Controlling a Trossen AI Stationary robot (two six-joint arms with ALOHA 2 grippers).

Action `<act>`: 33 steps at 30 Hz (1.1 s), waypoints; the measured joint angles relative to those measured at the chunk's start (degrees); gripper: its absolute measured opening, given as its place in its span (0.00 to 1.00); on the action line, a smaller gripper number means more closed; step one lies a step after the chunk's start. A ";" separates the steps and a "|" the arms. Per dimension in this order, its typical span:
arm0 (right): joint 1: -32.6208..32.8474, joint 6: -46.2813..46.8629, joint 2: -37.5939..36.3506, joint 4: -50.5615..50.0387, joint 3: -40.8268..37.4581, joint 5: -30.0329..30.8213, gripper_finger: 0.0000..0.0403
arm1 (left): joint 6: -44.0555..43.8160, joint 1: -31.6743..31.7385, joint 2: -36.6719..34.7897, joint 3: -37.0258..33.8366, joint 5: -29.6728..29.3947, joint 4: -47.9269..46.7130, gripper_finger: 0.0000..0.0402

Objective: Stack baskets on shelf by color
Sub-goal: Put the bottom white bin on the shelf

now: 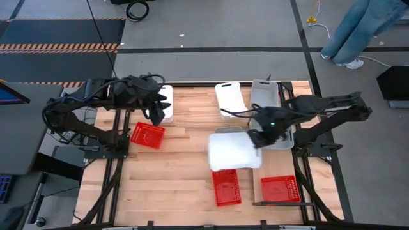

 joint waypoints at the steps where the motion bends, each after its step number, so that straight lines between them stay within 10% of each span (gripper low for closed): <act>1: 0.81 1.77 -0.96 -2.57 0.00 -0.82 0.02 | 0.01 0.00 -0.02 0.00 -0.02 -0.06 0.38; 33: 11.20 16.51 -2.12 -22.29 -10.32 -6.24 0.02 | 0.57 0.00 0.11 -0.04 -0.11 -0.04 0.35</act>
